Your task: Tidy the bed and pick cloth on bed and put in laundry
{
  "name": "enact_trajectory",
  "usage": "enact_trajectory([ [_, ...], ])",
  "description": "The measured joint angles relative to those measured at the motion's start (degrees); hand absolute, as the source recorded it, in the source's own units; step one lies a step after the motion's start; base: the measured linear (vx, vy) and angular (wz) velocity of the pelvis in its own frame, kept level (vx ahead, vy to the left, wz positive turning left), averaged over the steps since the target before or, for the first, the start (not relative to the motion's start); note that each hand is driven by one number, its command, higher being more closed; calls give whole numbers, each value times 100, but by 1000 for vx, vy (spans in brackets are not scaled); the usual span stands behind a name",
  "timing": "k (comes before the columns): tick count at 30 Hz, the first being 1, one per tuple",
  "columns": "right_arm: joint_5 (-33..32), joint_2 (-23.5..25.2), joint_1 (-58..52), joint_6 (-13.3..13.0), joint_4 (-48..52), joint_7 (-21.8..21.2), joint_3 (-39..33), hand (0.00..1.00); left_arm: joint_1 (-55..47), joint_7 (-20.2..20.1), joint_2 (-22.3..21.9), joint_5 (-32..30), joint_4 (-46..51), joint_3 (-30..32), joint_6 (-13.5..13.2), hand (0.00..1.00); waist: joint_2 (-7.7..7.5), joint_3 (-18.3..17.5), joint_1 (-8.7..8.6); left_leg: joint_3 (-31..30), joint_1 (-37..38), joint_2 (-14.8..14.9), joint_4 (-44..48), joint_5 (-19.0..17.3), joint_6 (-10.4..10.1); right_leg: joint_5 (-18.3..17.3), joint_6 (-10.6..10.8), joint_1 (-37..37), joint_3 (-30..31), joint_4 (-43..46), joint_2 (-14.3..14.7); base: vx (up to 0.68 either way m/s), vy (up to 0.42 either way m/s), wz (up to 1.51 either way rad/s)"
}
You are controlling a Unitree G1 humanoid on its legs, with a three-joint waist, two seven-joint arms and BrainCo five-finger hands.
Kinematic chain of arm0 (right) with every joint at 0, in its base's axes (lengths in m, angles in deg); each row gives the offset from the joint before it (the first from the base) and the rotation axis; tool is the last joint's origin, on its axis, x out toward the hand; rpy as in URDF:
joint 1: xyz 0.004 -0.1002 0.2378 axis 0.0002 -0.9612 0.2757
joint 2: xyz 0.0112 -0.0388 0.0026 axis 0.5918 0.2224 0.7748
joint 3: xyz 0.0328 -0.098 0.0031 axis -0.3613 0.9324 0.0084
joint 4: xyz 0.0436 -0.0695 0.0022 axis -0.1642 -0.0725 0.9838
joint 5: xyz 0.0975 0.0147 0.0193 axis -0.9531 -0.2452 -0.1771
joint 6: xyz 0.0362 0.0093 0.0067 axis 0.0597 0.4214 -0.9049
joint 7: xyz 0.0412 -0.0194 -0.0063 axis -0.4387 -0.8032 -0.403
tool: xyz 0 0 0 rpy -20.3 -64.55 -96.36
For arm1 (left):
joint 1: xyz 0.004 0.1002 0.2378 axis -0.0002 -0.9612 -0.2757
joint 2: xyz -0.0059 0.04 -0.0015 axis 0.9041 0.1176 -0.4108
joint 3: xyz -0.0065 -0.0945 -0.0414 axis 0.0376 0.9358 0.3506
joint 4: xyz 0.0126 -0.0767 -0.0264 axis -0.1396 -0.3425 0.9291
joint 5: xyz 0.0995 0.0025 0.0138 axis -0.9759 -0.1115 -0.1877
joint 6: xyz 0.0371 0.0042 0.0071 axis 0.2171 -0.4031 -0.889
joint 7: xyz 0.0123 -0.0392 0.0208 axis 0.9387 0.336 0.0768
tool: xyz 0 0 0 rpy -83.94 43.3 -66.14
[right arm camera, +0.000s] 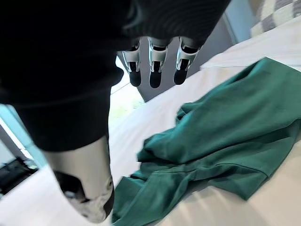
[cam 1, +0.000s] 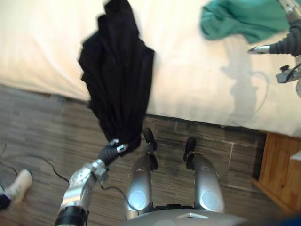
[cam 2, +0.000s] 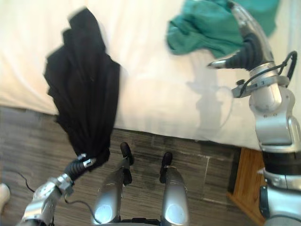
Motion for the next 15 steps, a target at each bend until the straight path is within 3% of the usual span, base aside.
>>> enact_trajectory([
  [2, 139, -7, 355, 138, -428, 55, 101, 0, -56, -19, -6, -6, -4, 92, 51, 100, -22, 7, 130, -77, -35, 1, -32, 44, 10, 53, 1, 67, -46, -125, 50, 46, 17, 42],
  [3, 214, -79, 871, 297, -934, 117, 401, 0, -52, -20, -6, -127, -86, 350, 66, 100, -46, 11, 287, -217, -52, -2, -118, 113, 16, 165, 6, 210, -167, -382, 140, 43, 10, 33],
  [5, 207, -172, 1203, 380, -1248, 130, 665, 0, -50, -17, 15, -227, -212, 619, -34, 100, -136, -4, 411, -283, -58, -3, -209, 170, 15, 255, -2, 258, -184, -561, 176, 31, 17, 20],
  [10, 201, -174, 1890, 742, -1971, 187, 878, 0, 94, 28, 238, -398, -842, 952, -426, 100, -480, 1, 509, -344, -214, 16, -307, 252, 21, 497, -14, 288, -217, -981, 299, 14, 7, 7],
  [15, 247, -204, 2230, 1158, -2632, 166, 983, 0, 526, 164, 385, -390, -1241, 1101, -690, 100, -498, 2, 555, -321, -297, 5, -636, 499, 35, 681, -40, 136, -210, -1189, 356, -24, 17, -3],
])
